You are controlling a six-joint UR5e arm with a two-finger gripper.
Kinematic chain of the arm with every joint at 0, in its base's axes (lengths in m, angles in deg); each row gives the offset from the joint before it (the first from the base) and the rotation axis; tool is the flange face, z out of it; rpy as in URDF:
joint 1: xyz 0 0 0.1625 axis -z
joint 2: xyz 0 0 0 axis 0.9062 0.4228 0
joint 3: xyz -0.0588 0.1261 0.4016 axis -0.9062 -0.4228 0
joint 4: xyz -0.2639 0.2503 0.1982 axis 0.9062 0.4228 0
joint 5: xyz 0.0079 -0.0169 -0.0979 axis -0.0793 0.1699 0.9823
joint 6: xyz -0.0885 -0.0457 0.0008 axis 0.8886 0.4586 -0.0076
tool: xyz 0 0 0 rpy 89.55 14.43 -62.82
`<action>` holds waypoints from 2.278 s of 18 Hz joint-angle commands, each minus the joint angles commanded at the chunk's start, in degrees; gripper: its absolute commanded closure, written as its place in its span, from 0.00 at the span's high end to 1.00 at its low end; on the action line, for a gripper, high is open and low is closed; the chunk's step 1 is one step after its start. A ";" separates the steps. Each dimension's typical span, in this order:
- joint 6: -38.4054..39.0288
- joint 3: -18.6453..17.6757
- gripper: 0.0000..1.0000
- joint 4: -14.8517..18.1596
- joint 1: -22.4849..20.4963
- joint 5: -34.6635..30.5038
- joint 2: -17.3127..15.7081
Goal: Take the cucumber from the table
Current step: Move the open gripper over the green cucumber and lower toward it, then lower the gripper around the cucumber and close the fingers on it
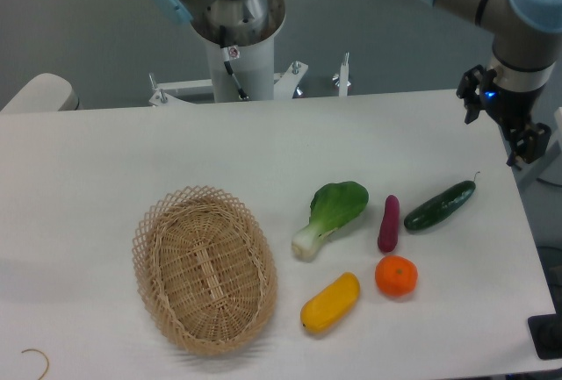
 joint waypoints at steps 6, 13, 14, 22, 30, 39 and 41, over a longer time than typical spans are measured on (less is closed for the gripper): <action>0.17 -0.70 1.00 -0.70 1.14 0.53 0.00; 0.70 -3.95 1.00 -5.08 2.20 0.70 0.70; 2.27 -4.48 1.00 -6.40 2.29 0.88 0.70; 11.43 -11.86 1.00 -15.19 3.69 2.46 1.93; 10.90 -7.04 1.00 -16.97 3.25 1.94 8.87; 6.15 -7.38 1.00 -22.50 0.71 -4.39 13.45; 7.20 -8.34 1.00 -22.41 0.62 -4.48 13.45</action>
